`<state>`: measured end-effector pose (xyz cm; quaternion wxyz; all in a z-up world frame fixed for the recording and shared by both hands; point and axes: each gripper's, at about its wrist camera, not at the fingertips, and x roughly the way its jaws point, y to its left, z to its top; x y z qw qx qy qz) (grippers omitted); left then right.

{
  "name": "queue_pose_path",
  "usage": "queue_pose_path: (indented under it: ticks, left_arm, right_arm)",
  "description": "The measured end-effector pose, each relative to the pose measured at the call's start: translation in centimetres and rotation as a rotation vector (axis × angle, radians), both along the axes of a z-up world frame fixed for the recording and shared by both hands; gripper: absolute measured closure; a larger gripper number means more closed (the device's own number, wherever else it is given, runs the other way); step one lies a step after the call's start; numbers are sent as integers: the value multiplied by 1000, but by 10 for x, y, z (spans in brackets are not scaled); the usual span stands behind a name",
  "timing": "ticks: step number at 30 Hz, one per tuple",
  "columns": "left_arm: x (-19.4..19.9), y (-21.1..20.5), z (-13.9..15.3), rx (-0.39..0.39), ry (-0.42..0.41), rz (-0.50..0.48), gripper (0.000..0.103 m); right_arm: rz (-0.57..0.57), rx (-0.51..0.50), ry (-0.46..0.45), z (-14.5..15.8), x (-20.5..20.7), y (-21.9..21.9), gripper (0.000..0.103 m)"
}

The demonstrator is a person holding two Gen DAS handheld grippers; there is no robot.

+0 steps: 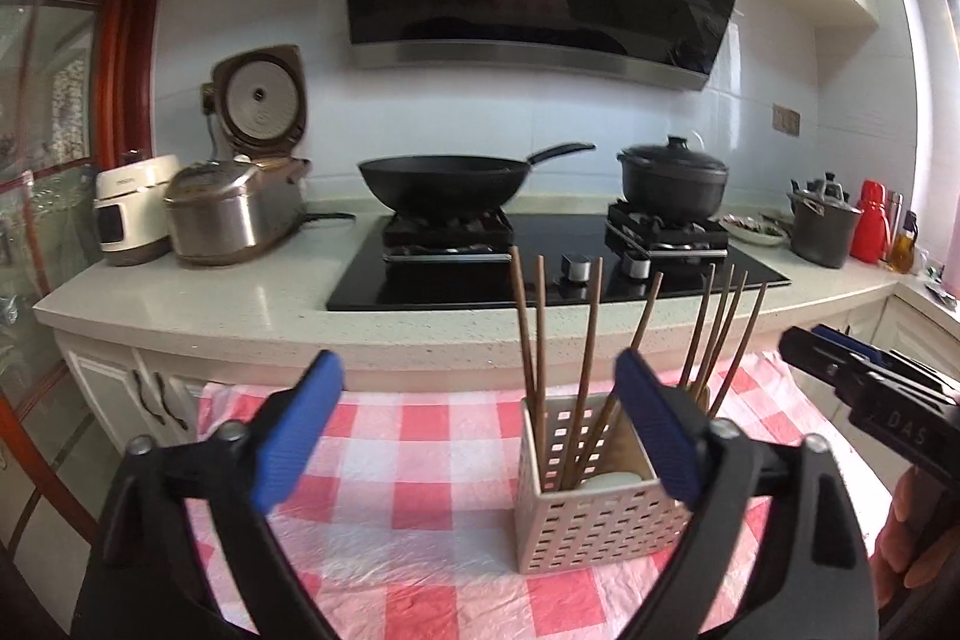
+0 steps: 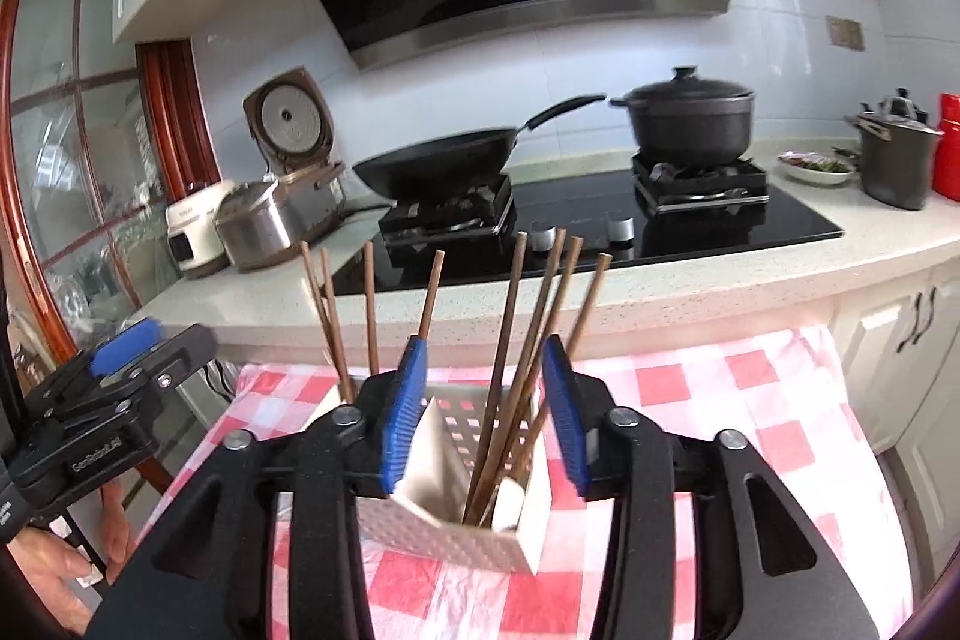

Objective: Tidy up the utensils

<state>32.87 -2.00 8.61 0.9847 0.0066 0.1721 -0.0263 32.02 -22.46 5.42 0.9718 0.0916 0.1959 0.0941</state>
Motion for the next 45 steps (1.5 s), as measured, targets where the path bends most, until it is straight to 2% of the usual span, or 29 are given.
queue_pose_path:
  ticks: [2, 6, 8, 11, 13, 21, 25, 29, 45]
  left_arm:
    - [-21, 1, 0, 17, -34, 21, 5]
    - [-56, -4, -1, 74, -64, 56, 5]
    - [-74, -7, -2, 99, -55, 69, 5]
    - [-98, -4, -3, 58, -47, 64, 5]
    - [-112, -3, -3, 27, -34, 24, 5]
    - [-150, -15, 7, 23, -38, -46, 5]
    - [-158, -13, 12, 29, -45, -48, 5]
    - [-160, -2, 16, -31, -30, -68, 5]
    - [-155, 1, 9, -14, 4, -61, 5]
  right_arm:
    - [-18, 1, -17, 1, -17, -1, 45]
    - [-30, -11, -58, 3, -55, 2, 35]
    - [-28, -32, -70, 3, -72, 4, 27]
    - [-18, -95, -75, 4, -92, 8, 22]
    - [-7, -130, -72, 5, -103, 11, 20]
    - [-1, -134, -69, 9, -127, 7, 18]
    - [-2, -146, -80, 14, -136, 3, 18]
    - [17, -155, -75, 14, -139, 3, 18]
    - [34, -150, -61, 15, -139, 6, 18]
